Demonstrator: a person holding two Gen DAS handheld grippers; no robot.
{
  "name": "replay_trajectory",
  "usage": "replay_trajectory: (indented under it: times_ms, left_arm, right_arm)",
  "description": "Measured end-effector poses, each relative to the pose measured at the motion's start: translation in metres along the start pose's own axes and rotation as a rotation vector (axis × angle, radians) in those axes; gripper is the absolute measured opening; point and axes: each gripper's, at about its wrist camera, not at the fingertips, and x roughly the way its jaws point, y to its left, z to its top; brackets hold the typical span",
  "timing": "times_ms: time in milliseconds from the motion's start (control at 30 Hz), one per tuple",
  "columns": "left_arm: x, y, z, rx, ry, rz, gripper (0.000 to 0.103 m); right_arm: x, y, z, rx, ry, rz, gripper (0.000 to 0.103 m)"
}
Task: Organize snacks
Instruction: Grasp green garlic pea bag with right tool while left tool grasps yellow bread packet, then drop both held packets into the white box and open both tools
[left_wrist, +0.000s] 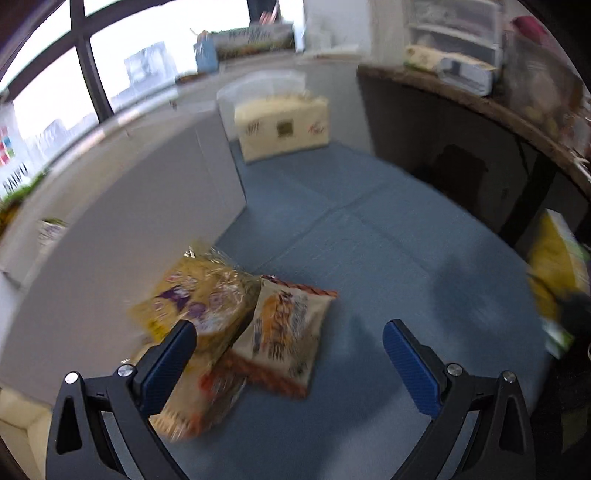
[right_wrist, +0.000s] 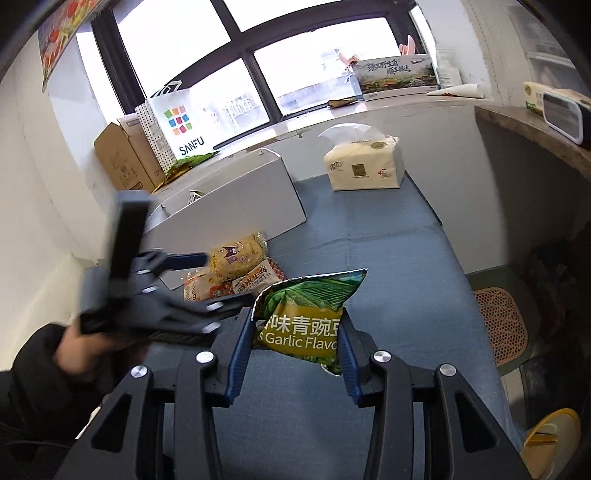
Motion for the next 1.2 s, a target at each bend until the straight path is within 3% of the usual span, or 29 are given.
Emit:
replay_trajectory:
  times_ms: [67,167,200,233,367,500,733,867,967,1200]
  left_arm:
    - [0.016,0.006,0.003,-0.029,0.037,-0.005,0.101]
    - [0.02,0.007,0.004,-0.013,0.029,0.014,0.099]
    - [0.02,0.007,0.004,-0.006,0.033,0.024,0.09]
    - [0.021,0.006,0.003,0.008,0.037,0.045,0.073]
    - [0.019,0.002,-0.001,0.066,0.026,0.052,0.048]
    - [-0.002,0.01,-0.008,-0.003,-0.027,-0.032,0.045]
    - [-0.092,0.04,-0.034,-0.182,-0.228,-0.169,0.045]
    - [-0.142,0.078,-0.049,-0.303,-0.343,-0.195,0.045]
    - [-0.168,0.114,-0.053,-0.382,-0.412,-0.171,0.045]
    - [-0.174,0.19,-0.034,-0.523,-0.483,-0.149,0.045]
  right_arm:
    - [-0.002,-0.003,-0.001,0.007,-0.004,0.005,0.047]
    - [-0.005,-0.005,-0.001,0.013,-0.011,0.013,0.047]
    - [-0.006,-0.006,-0.001,0.013,-0.012,0.014,0.047]
    - [-0.006,-0.006,-0.002,0.014,-0.012,0.016,0.047]
    - [-0.003,-0.003,-0.005,0.01,-0.003,0.028,0.047]
    - [-0.002,0.0,-0.006,-0.004,0.003,0.03,0.047]
    - [-0.001,0.006,0.001,-0.01,-0.003,0.045,0.047]
    - [0.007,0.02,0.012,-0.042,0.003,0.08,0.047]
    - [0.018,0.038,0.03,-0.081,0.002,0.115,0.047]
    - [0.056,0.085,0.107,-0.165,-0.032,0.206,0.047]
